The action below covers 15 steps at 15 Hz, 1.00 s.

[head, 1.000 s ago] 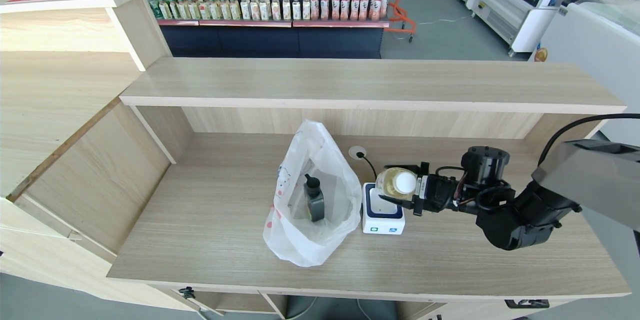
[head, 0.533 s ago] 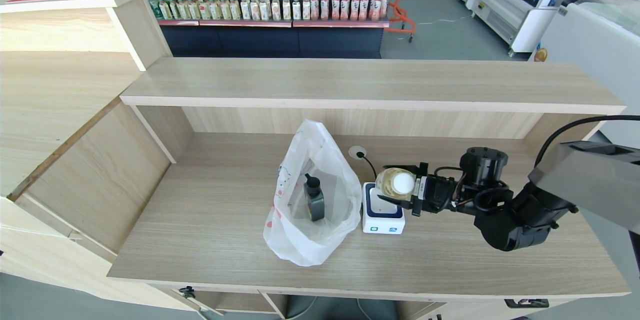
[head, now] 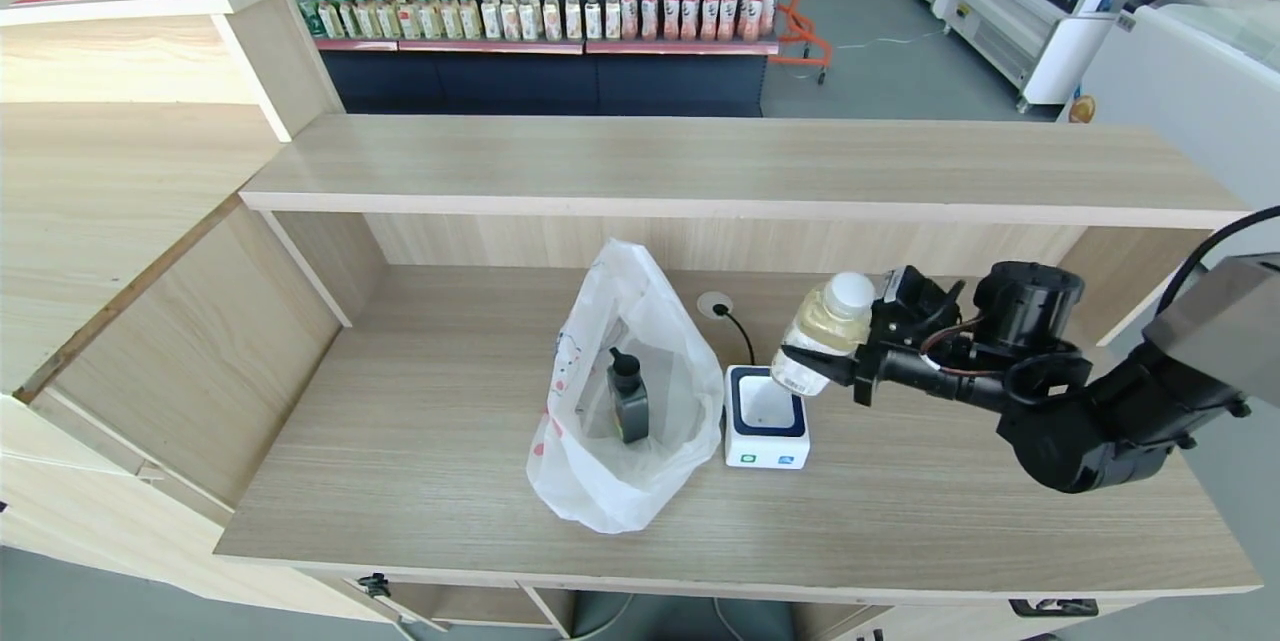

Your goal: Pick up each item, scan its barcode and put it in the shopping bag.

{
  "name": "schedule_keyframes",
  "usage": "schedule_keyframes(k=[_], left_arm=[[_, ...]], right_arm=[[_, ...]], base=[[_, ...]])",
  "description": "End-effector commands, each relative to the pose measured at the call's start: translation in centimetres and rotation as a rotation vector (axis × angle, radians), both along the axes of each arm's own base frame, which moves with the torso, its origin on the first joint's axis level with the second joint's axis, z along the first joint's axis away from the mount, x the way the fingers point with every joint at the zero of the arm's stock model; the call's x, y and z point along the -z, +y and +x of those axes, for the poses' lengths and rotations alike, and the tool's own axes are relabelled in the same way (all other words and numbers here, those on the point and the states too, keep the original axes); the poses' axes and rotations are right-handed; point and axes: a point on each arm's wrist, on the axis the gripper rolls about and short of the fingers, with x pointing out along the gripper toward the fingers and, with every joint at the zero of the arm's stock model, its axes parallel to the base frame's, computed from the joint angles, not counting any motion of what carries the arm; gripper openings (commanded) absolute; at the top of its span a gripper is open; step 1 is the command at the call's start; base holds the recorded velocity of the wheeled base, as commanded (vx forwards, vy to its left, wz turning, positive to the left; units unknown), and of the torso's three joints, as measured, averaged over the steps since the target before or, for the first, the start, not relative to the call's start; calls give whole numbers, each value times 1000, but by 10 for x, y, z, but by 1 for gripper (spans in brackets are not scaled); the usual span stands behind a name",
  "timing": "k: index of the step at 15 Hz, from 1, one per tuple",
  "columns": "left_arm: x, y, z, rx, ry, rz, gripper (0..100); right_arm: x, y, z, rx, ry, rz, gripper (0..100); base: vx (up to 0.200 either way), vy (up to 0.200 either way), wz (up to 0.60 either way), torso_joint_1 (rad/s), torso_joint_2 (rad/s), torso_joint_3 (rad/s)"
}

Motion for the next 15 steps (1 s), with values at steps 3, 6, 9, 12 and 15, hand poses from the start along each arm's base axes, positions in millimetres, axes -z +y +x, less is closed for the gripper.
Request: schedule_keyframes(k=[3, 6, 9, 12, 15], left_arm=[[0, 0, 0, 0, -1, 0, 100], [0, 0, 0, 0, -1, 0, 100], [0, 0, 0, 0, -1, 0, 100], [0, 0, 0, 0, -1, 0, 100], [0, 0, 0, 0, -1, 0, 100]], right_arm=[[-44, 17, -13, 264, 155, 256, 0], [-29, 40, 15, 277, 303, 294, 0], [-14, 71, 39, 223, 332, 314, 0], [7, 112, 52, 161, 391, 286, 0], [23, 129, 63, 142, 419, 262, 0]], base=[[0, 0, 0, 0, 0, 0], [0, 0, 0, 0, 0, 0], [0, 0, 0, 0, 0, 0], [0, 0, 0, 0, 0, 0], [0, 0, 0, 0, 0, 0]])
